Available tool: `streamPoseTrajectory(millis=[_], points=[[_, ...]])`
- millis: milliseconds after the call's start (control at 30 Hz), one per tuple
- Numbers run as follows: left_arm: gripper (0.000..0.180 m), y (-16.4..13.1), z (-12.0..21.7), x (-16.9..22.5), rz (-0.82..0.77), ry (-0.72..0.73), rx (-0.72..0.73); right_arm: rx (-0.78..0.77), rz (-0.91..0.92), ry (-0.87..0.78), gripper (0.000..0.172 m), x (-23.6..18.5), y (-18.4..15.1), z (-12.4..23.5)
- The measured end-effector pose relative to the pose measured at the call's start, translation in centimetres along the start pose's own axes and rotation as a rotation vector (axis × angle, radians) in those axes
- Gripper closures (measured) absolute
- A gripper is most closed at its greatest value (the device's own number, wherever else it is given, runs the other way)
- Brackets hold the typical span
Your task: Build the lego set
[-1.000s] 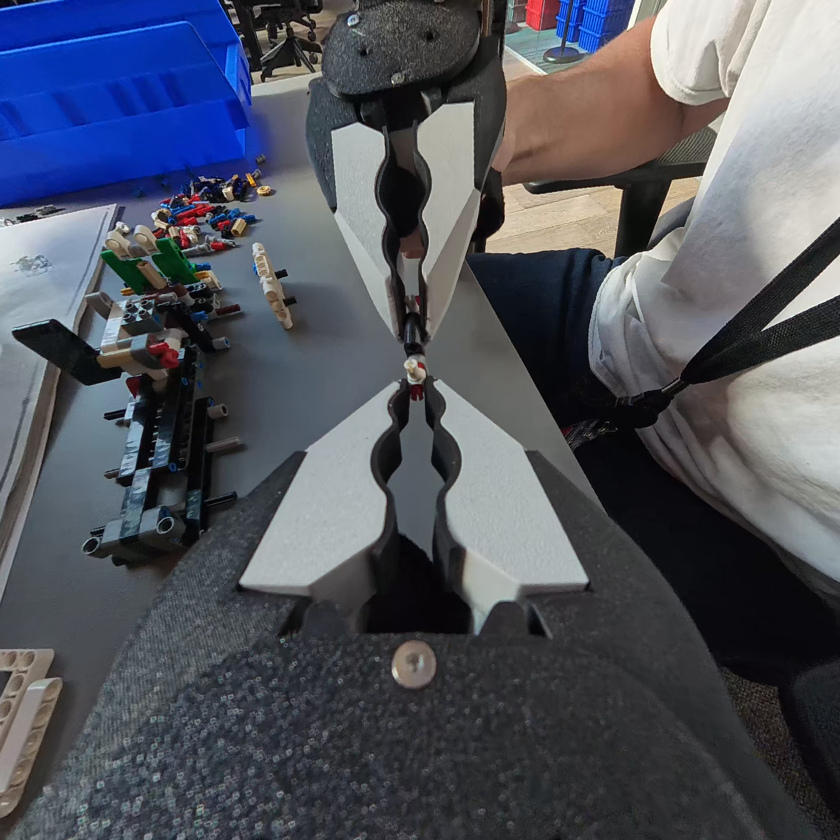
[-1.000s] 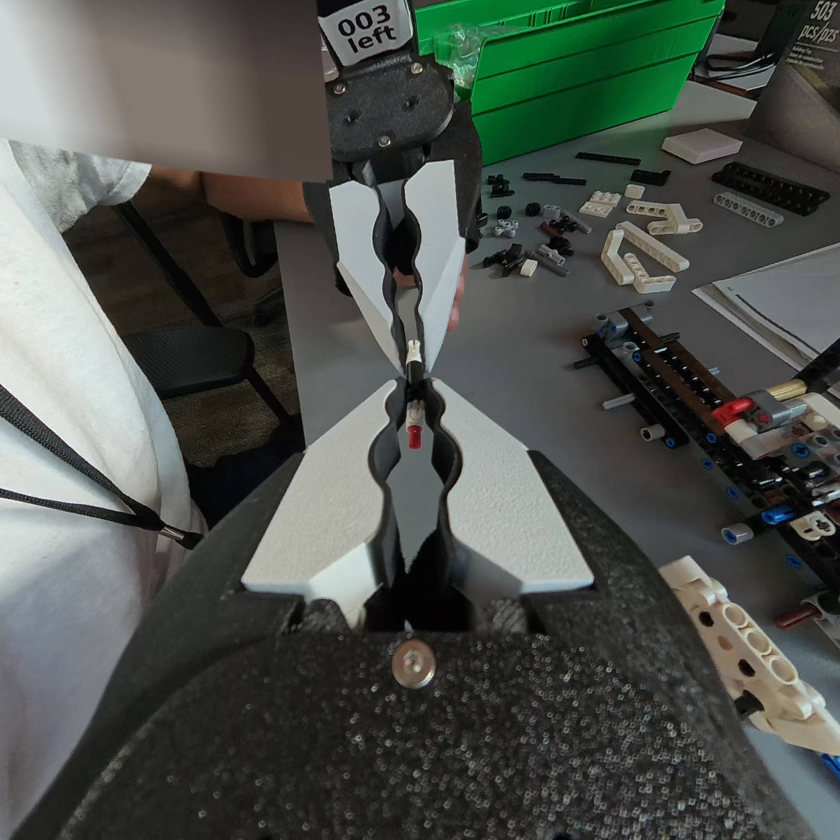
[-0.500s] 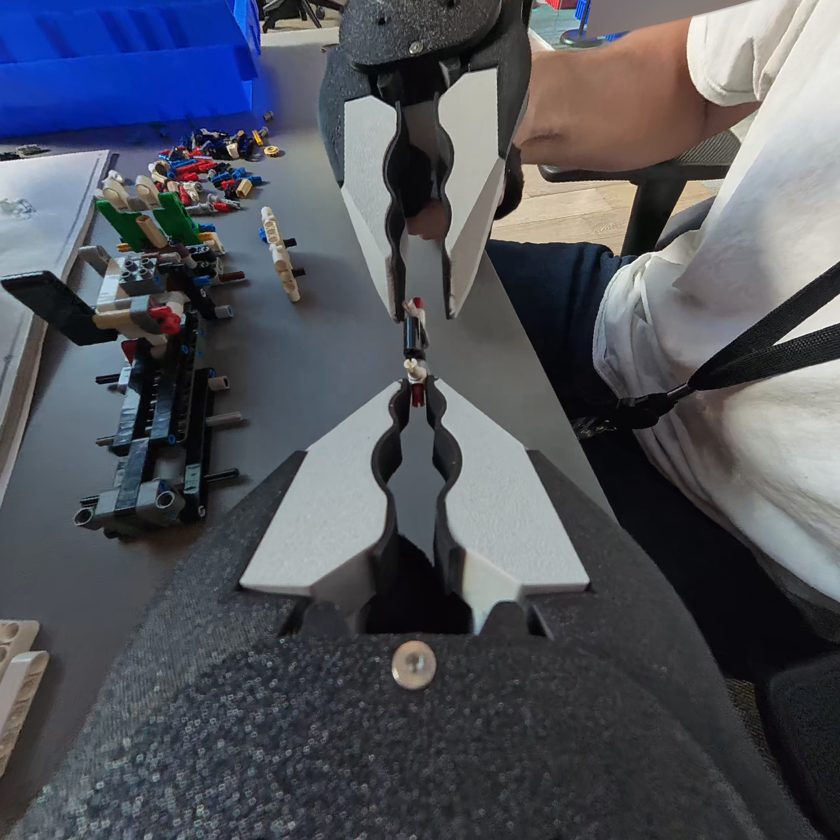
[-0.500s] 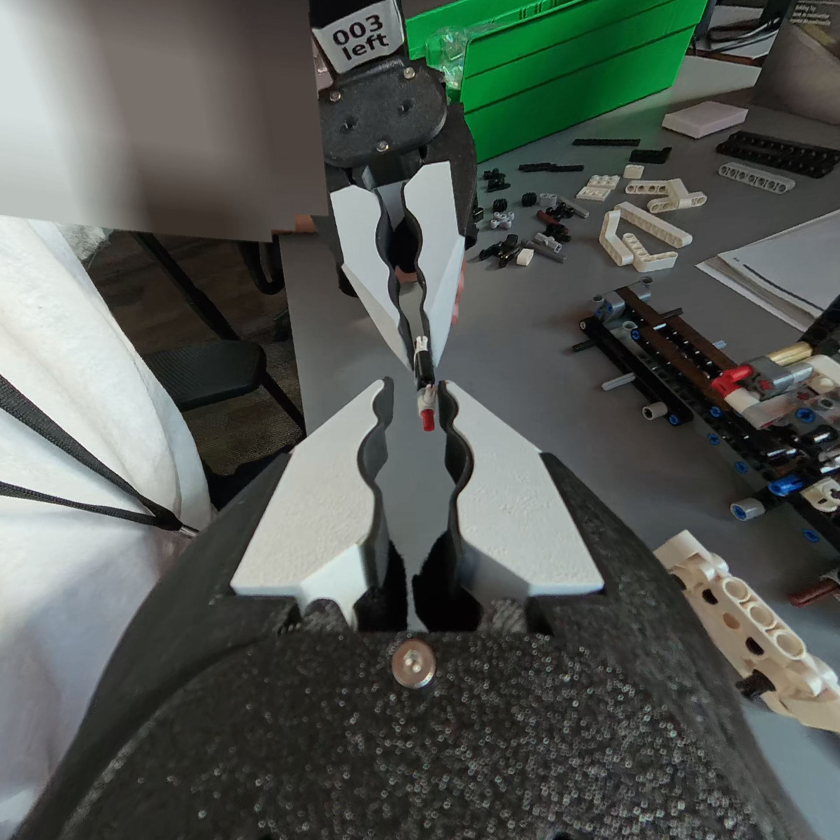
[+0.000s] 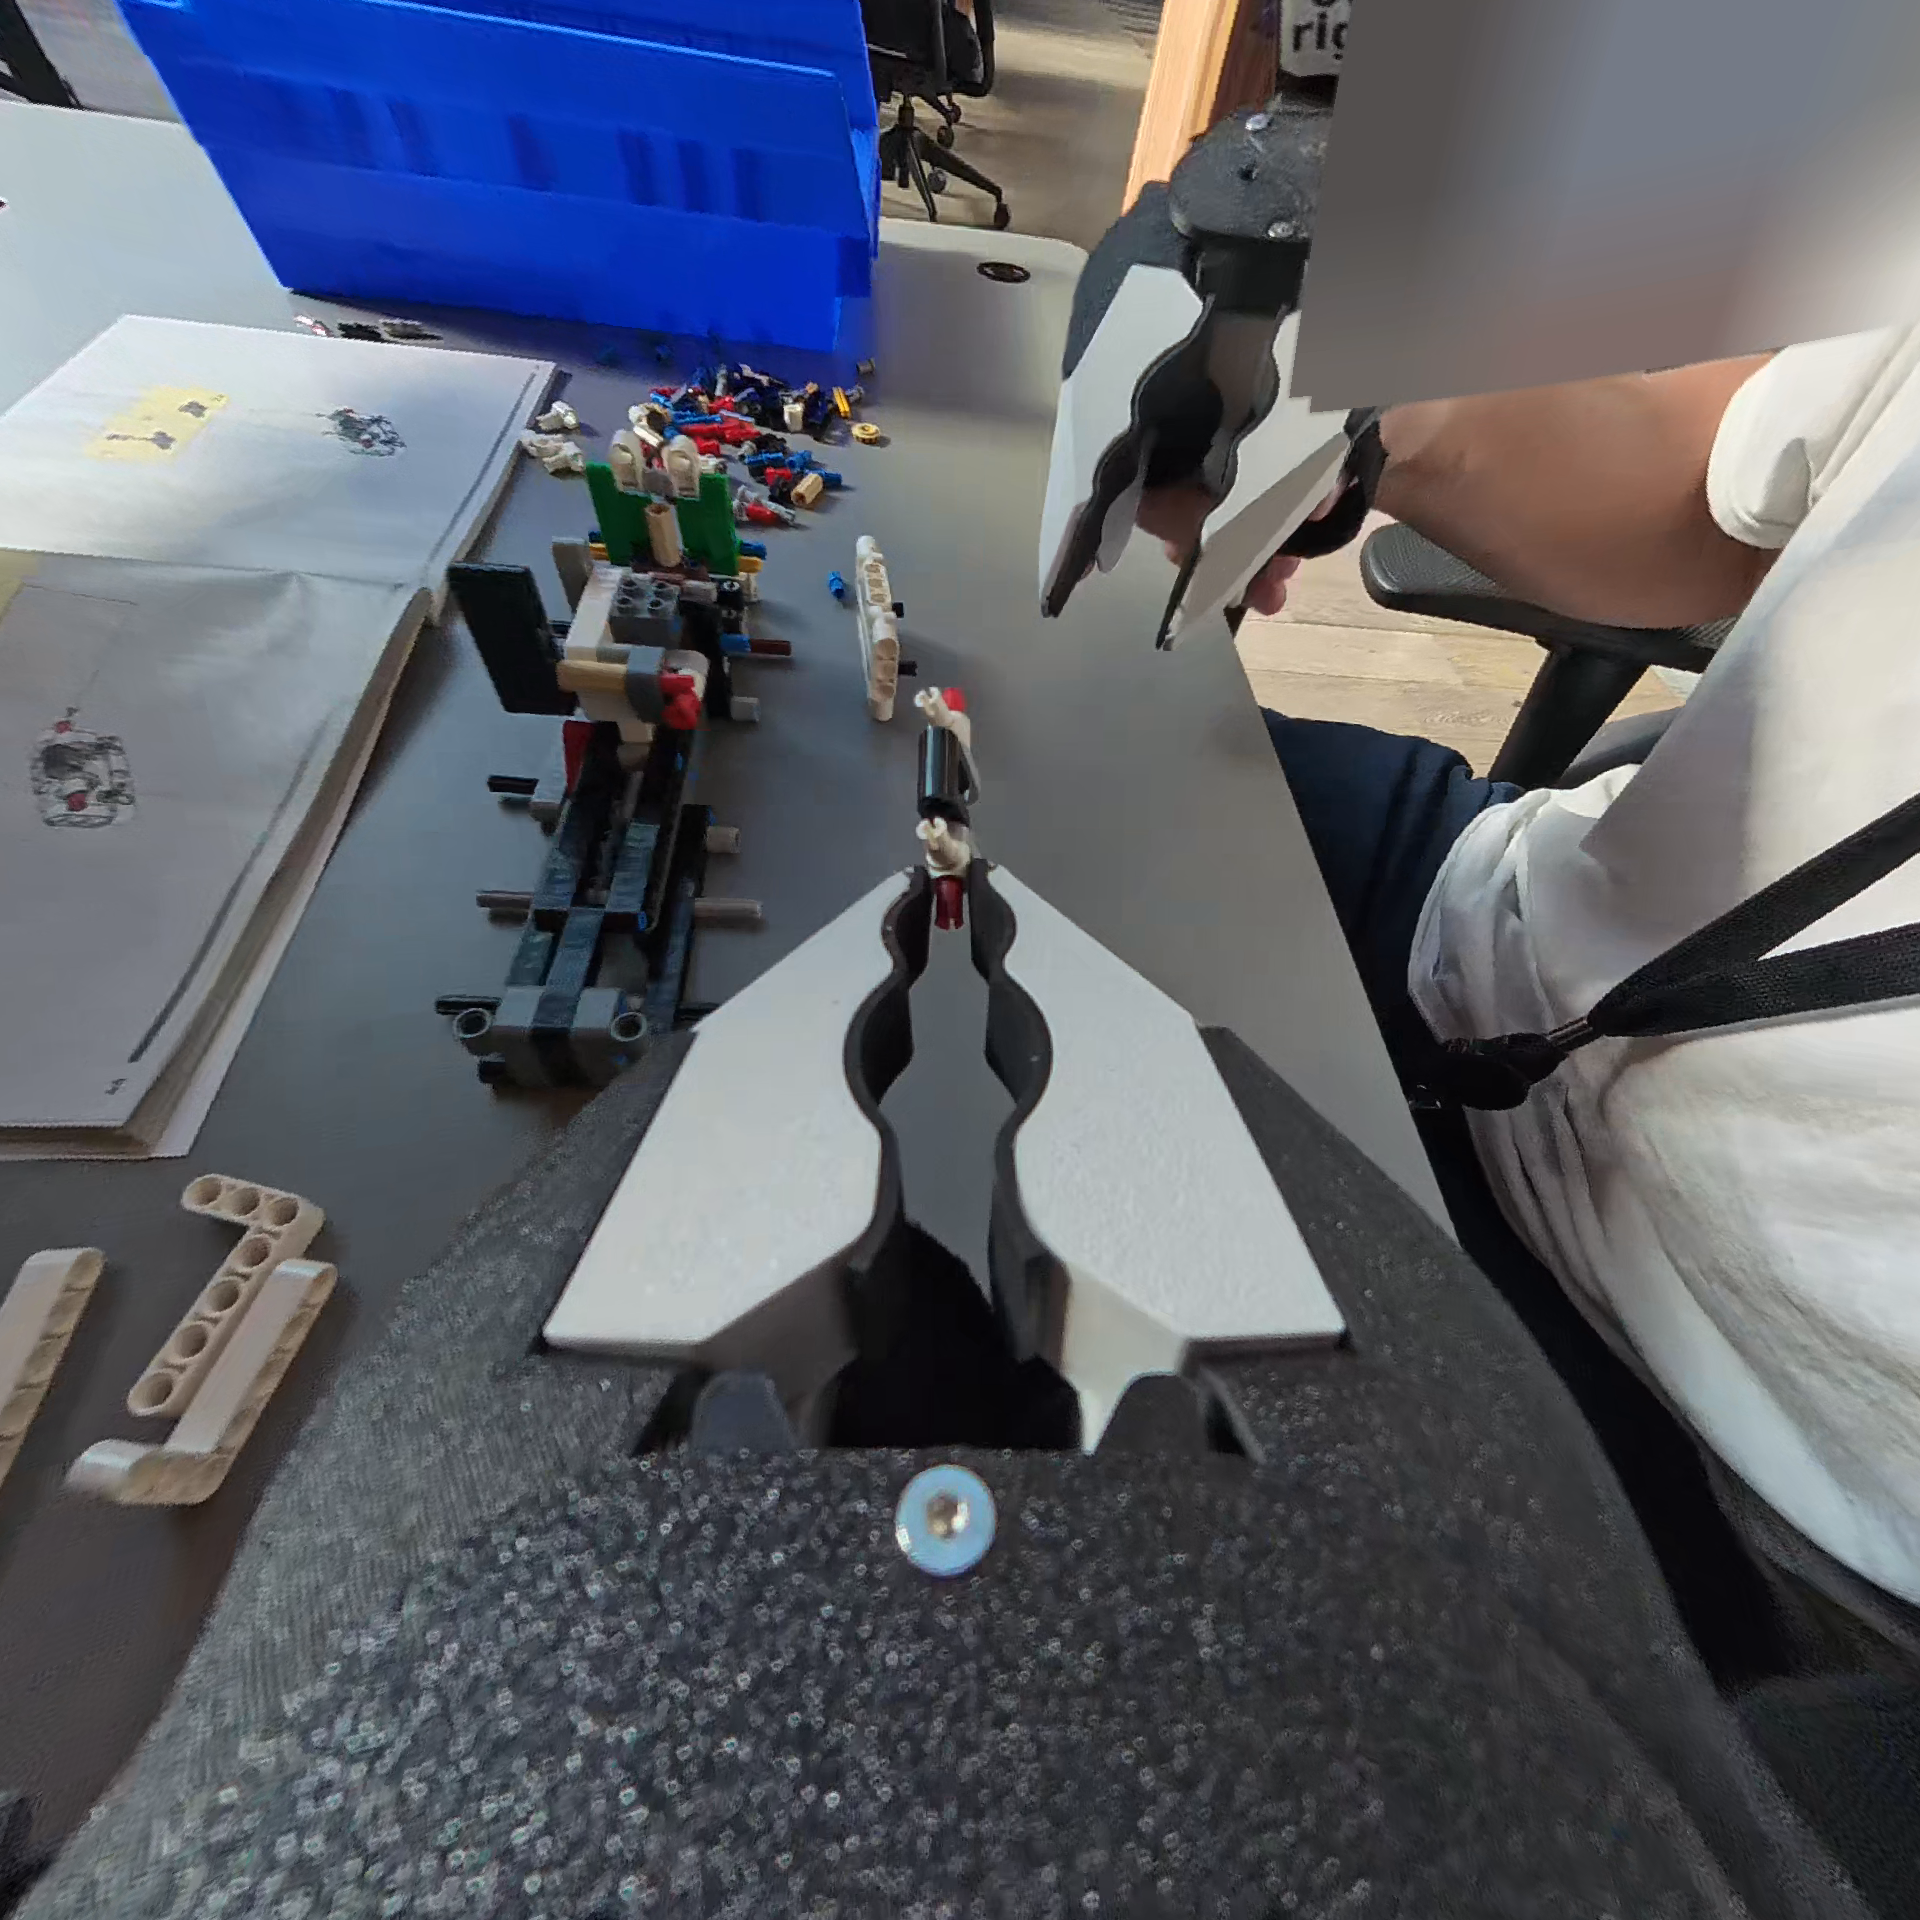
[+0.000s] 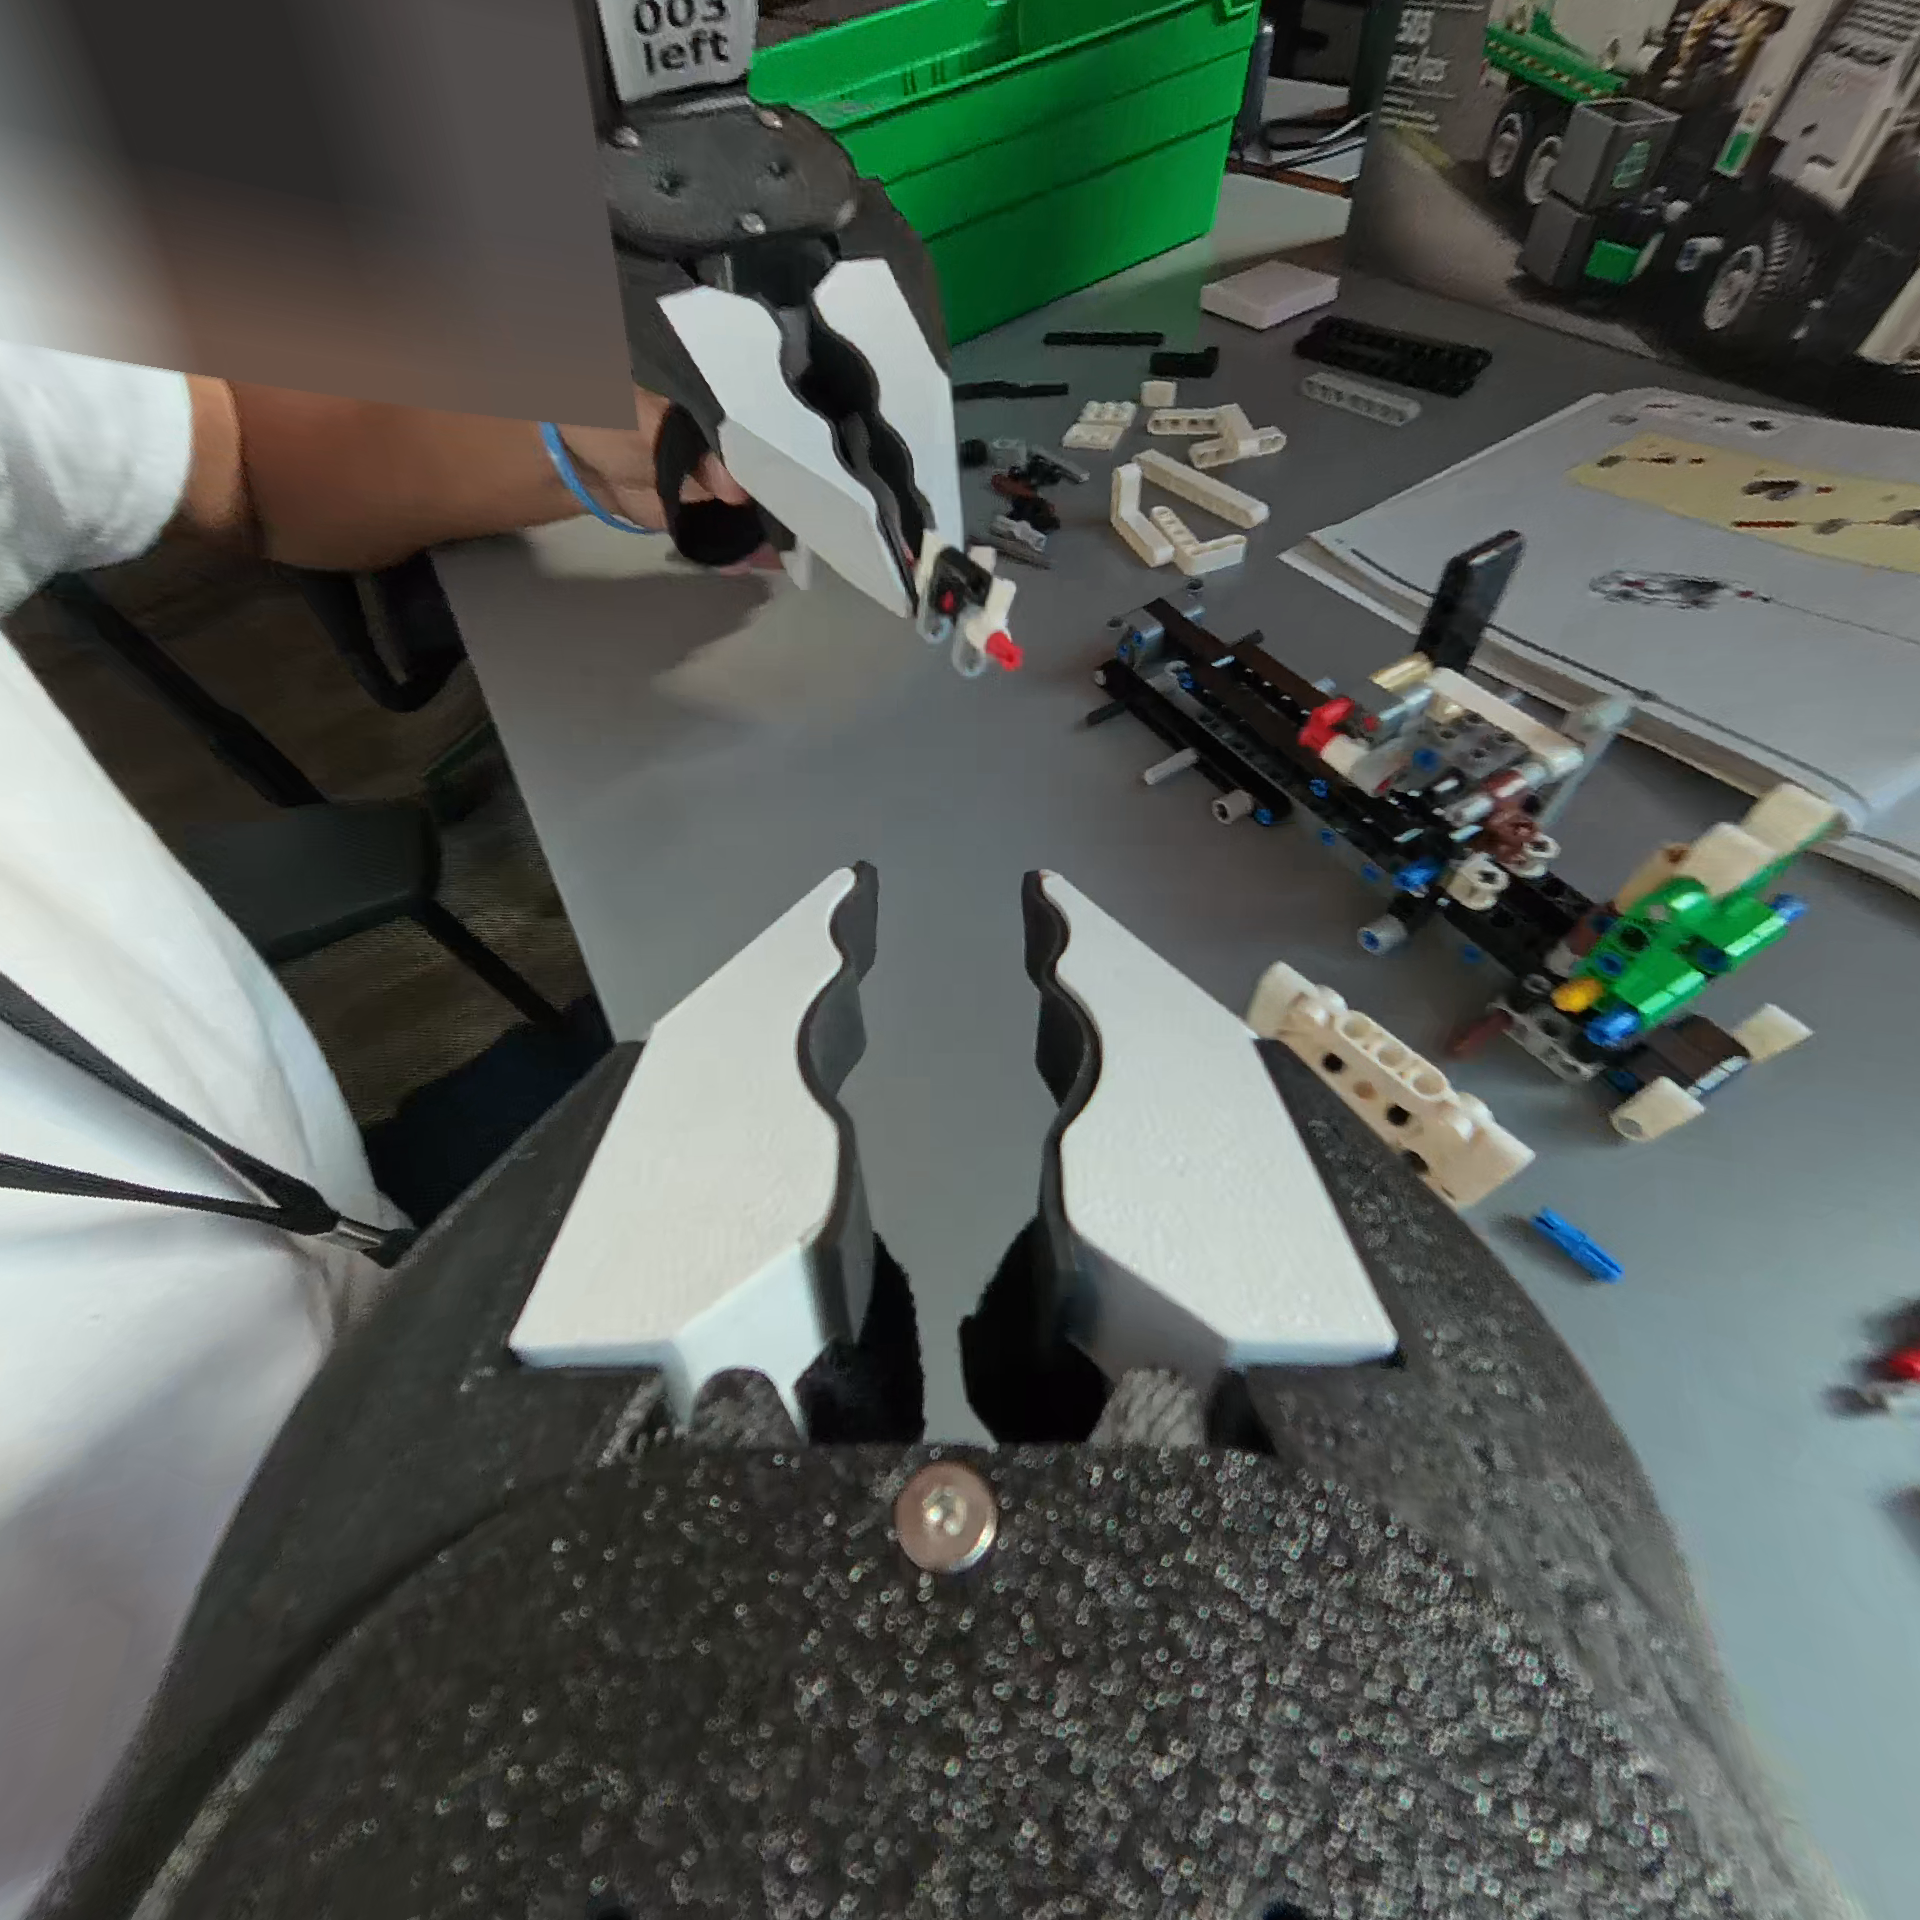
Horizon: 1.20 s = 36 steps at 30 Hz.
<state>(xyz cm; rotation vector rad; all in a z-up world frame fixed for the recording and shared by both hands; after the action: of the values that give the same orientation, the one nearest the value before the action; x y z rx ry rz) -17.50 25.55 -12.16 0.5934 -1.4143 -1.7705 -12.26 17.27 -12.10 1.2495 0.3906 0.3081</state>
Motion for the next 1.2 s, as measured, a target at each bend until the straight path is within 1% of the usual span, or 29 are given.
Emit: streamPoseTrajectory(millis=[67, 133, 200, 233, 300, 400, 533, 667, 800, 900, 1033, 1100, 1167, 1200], points=[[0.176, 0.6, 0.6, -1.0, 0.025, 0.035, 0.016, -0.026, 0.045, -0.108, 0.140, 2.1, -0.7, 1.1], [0.176, 1.2, 1.0, -2.0, 0.052, 0.064, 0.039, -0.042, 0.073, -0.178, 0.139, 3.9, -1.1, 2.3], [0.176, 1.7, 1.4, -2.9, 0.086, 0.091, 0.057, -0.066, 0.070, -0.277, 0.146, 6.3, -1.5, 4.0], [0.176, 1.9, 1.6, -3.4, 0.103, 0.107, 0.062, -0.059, 0.055, -0.313, 0.147, 7.4, -1.3, 4.9], [0.176, 1.8, 1.9, -4.6, 0.129, 0.146, 0.038, -0.015, -0.010, -0.356, 0.147, 9.3, -0.9, 6.8], [0.176, 1.3, 2.0, -6.9, 0.142, 0.242, -0.045, 0.066, -0.105, -0.376, 0.145, 11.9, -0.7, 9.4], [0.176, 1.6, 1.5, -9.4, 0.130, 0.323, -0.106, 0.186, -0.197, -0.389, 0.146, 14.4, -0.6, 11.5], [0.176, 0.7, 0.7, -11.5, 0.115, 0.390, -0.185, 0.249, -0.172, -0.382, 0.153, 15.3, -0.2, 12.5], [0.175, 0.4, -0.4, -12.7, 0.082, 0.416, -0.249, 0.237, -0.166, -0.360, 0.154, 15.9, -0.4, 12.4], [0.175, 0.6, -1.1, -13.4, 0.062, 0.418, -0.274, 0.285, -0.164, -0.329, 0.154, 15.7, 0.2, 12.6], [0.175, 0.9, -1.7, -14.3, 0.075, 0.412, -0.287, 0.351, -0.189, -0.286, 0.152, 15.4, 0.8, 13.1], [0.175, 0.9, -1.5, -15.1, 0.070, 0.441, -0.302, 0.373, -0.202, -0.294, 0.152, 15.6, 1.0, 13.4], [0.175, 0.9, -1.3, -15.6, 0.132, 0.468, -0.301, 0.375, -0.198, -0.296, 0.152, 15.6, 1.0, 13.5], [0.175, 1.2, -1.4, -15.5, 0.174, 0.475, -0.275, 0.369, -0.191, -0.298, 0.152, 15.5, 1.0, 13.4]])
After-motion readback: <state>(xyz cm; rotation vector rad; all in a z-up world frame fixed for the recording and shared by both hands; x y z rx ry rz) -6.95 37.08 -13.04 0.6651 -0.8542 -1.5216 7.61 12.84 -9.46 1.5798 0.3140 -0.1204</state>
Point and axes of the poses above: each gripper's, where its closed fingertips meet, z back along the fingers, y out of its top, x = y × z across the jaws, the point moved 1 cm from there along z, back along the fingers, and after that the axes turned 7 degrees about x, right-handed, at the moved point
